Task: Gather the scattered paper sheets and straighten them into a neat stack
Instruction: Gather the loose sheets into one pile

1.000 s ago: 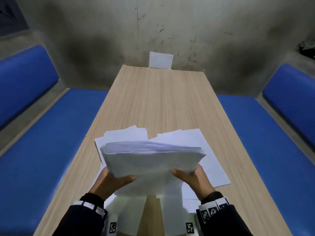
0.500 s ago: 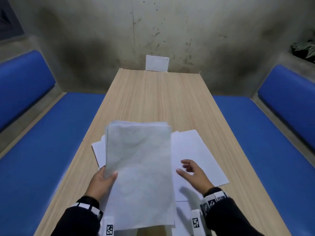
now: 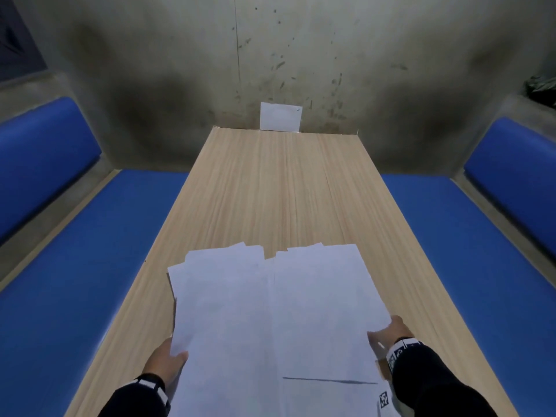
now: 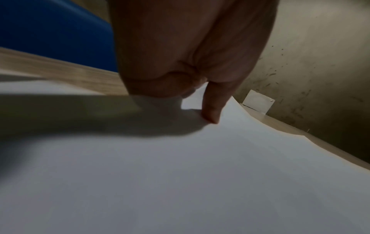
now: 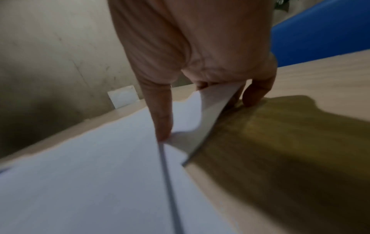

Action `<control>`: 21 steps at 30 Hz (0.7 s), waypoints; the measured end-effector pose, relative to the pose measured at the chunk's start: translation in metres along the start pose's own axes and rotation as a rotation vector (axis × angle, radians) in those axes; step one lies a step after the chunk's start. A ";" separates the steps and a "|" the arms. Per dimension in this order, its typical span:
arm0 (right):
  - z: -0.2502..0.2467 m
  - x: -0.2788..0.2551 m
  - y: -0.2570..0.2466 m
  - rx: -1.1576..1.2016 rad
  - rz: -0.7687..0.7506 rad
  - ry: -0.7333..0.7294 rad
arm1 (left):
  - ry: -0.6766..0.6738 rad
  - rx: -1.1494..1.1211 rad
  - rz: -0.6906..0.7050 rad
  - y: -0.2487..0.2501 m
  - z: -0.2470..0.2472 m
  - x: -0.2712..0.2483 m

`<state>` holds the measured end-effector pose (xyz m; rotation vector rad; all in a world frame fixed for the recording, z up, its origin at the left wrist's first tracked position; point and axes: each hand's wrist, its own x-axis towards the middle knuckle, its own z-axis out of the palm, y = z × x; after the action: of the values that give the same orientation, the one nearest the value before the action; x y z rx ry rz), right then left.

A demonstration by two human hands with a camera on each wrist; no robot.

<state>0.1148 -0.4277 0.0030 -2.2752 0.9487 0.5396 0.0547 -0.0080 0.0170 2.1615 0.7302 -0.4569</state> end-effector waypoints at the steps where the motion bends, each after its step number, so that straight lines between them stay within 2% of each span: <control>1: 0.008 0.007 0.002 0.033 -0.010 -0.052 | -0.002 0.003 -0.004 0.001 0.001 0.000; 4: 0.014 -0.011 -0.010 0.148 -0.019 -0.096 | 0.004 0.002 0.005 0.004 0.005 0.002; 8: 0.022 -0.033 -0.022 0.470 0.046 -0.121 | -0.018 0.017 0.026 0.008 0.013 -0.001; 11: 0.036 -0.041 -0.028 0.474 0.058 -0.108 | -0.052 0.007 0.032 0.009 0.018 -0.001; 16: 0.047 -0.058 -0.038 0.049 0.082 0.032 | -0.077 -0.021 0.039 0.006 0.019 0.001; 18: 0.049 -0.063 -0.040 0.149 0.054 0.028 | -0.083 -0.007 0.046 0.006 0.019 0.001; 21: 0.052 -0.061 -0.039 0.427 0.030 -0.035 | -0.091 0.011 0.049 0.006 0.018 0.000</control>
<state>0.0964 -0.3413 0.0149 -1.8670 0.9760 0.3472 0.0573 -0.0256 0.0093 2.1489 0.6249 -0.5315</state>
